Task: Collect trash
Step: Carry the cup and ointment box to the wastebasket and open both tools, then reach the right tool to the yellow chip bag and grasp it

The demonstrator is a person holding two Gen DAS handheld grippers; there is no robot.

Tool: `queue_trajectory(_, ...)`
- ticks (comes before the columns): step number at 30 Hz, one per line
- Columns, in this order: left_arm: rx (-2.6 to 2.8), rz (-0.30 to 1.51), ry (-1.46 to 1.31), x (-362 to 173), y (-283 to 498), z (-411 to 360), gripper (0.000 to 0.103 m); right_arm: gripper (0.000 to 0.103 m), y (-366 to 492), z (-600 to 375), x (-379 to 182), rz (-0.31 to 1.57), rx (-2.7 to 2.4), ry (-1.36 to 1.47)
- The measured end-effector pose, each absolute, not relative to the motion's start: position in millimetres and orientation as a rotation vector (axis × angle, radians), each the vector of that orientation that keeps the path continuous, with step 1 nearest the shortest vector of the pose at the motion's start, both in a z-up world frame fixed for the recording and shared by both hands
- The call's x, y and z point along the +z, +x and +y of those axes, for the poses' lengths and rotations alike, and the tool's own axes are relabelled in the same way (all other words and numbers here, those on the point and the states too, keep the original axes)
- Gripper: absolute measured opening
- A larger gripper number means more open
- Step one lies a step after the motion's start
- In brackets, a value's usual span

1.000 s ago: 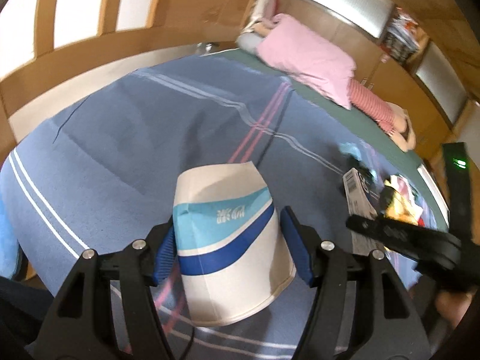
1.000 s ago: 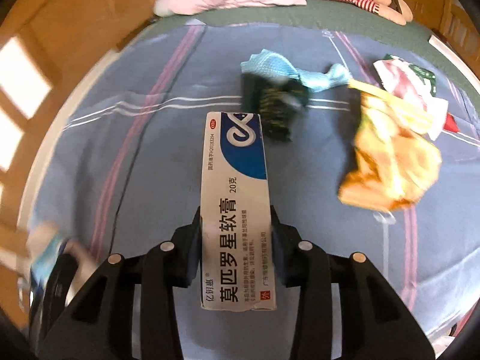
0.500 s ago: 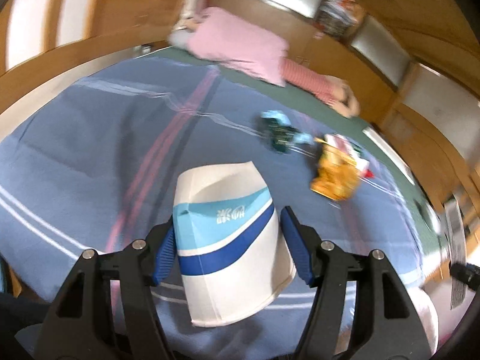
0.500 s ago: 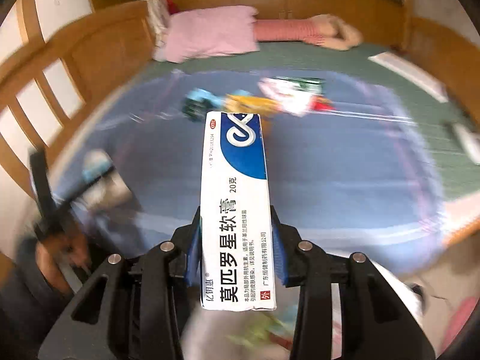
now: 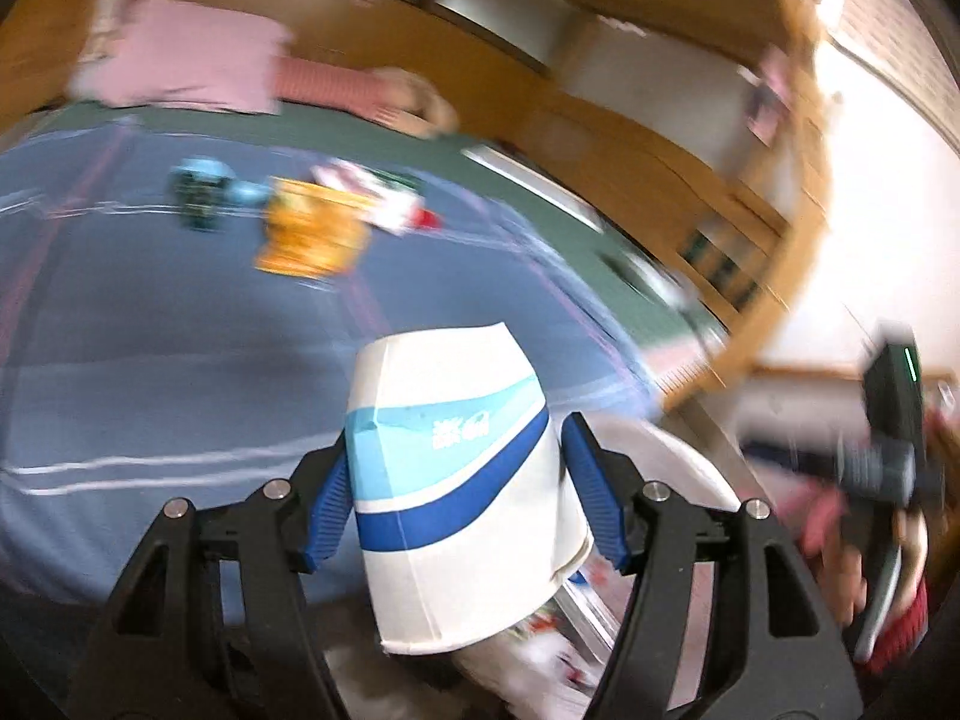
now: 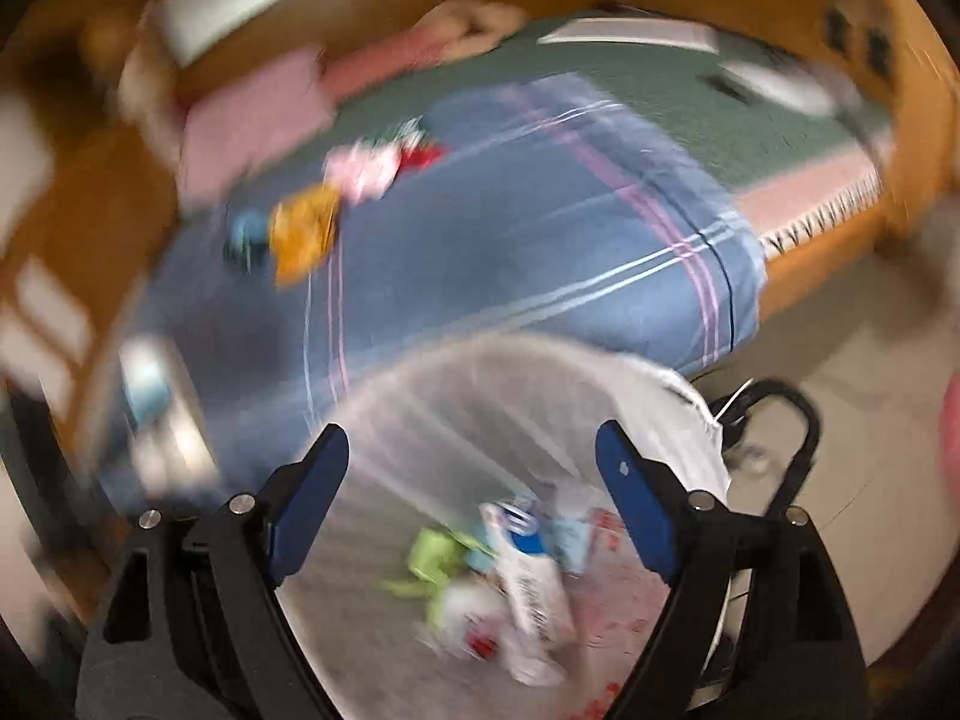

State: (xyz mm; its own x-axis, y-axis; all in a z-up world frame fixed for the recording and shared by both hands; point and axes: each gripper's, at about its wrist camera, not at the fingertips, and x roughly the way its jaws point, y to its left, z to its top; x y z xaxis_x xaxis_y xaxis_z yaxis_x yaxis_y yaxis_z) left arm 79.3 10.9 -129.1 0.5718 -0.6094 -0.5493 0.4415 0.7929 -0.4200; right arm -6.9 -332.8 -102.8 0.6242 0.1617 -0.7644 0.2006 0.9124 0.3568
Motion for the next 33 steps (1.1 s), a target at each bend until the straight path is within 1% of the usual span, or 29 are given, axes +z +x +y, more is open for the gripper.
queue_trajectory(3,-0.787,0.792,-0.178,-134.8,65.9,-34.2,0.069,0.083,-8.5,-356.2,-96.1,0.834,-0.06,0.571)
queue_trajectory(4,-0.822,0.802,-0.159,-138.4,62.5,-43.7,0.079,0.083,-7.5,-358.8,-95.6,0.826,-0.064,0.587)
queue_trajectory(6,-0.892,0.798,-0.121,-143.2,52.3,-65.9,0.095,0.083,-5.4,-361.6,-96.5,0.83,-0.067,0.598)
queue_trajectory(9,-0.901,0.785,-0.074,-149.4,45.8,-76.2,0.097,0.083,-3.3,-355.5,-104.1,0.859,-0.06,0.594)
queue_trajectory(11,-0.843,0.776,-0.052,-149.1,49.9,-68.4,0.097,0.083,-0.4,-351.4,-111.6,0.878,-0.058,0.595)
queue_trajectory(14,-0.658,0.733,-0.051,-142.1,70.7,-36.3,0.098,0.083,7.9,-345.6,-121.4,0.905,-0.052,0.601)
queue_trajectory(20,-0.159,0.645,-0.079,-125.9,130.4,72.9,0.099,0.083,33.9,-315.1,-126.5,0.948,-0.03,0.519)
queue_trajectory(23,0.017,0.661,-0.07,-134.5,160.4,123.1,0.099,0.083,51.4,-295.2,-129.9,0.976,0.003,0.493)
queue_trajectory(27,0.178,0.74,-0.139,-152.3,179.2,160.3,0.099,0.083,76.1,-261.5,-135.9,1.018,0.049,0.451)
queue_trajectory(30,0.194,0.8,-0.143,-161.8,185.6,170.6,0.099,0.083,90.5,-235.0,-139.5,1.042,0.096,0.437)
queue_trajectory(33,0.246,0.819,-0.103,-168.6,181.0,174.2,0.099,0.083,100.2,-207.7,-140.5,1.055,0.144,0.409)
